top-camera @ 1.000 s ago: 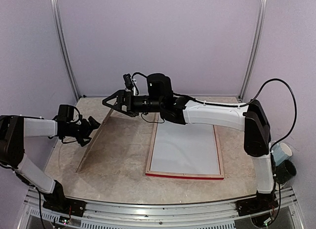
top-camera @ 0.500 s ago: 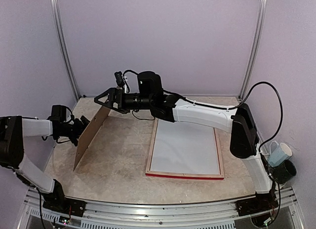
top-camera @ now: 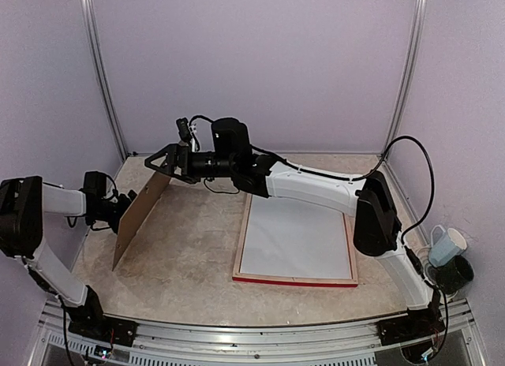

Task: Put the photo into the frame
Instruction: Turn over the backboard.

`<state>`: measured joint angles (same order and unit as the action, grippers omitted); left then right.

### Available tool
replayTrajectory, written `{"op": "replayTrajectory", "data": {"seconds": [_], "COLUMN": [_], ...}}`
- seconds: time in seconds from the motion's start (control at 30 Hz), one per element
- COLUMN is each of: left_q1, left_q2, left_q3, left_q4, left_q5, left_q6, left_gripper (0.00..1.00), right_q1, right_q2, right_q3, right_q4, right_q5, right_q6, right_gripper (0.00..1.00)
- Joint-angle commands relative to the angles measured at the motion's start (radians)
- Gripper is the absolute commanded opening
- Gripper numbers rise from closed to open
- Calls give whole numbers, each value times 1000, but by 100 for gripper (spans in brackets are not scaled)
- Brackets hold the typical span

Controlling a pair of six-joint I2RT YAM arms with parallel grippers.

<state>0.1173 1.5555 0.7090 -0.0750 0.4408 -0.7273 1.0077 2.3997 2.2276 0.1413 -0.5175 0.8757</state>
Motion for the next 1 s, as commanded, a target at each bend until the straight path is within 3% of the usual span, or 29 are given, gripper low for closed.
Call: {"op": "replayTrajectory", "data": {"seconds": [0.0, 0.43, 0.97], "left_q1": [8, -74, -213], "left_q2": [13, -6, -78], "left_q3": [-3, -65, -68], "left_q4": [-3, 21, 67], "left_q5": [-9, 22, 37], "left_q6": [28, 8, -87], "left_gripper": [99, 99, 99], "right_q1": [19, 24, 29], "right_q2": [38, 42, -93], "right_q3": [64, 71, -72], "right_q4": [3, -2, -42], "right_q5": [-14, -22, 64], "right_q6": [0, -7, -102], "right_gripper": [99, 99, 99]}}
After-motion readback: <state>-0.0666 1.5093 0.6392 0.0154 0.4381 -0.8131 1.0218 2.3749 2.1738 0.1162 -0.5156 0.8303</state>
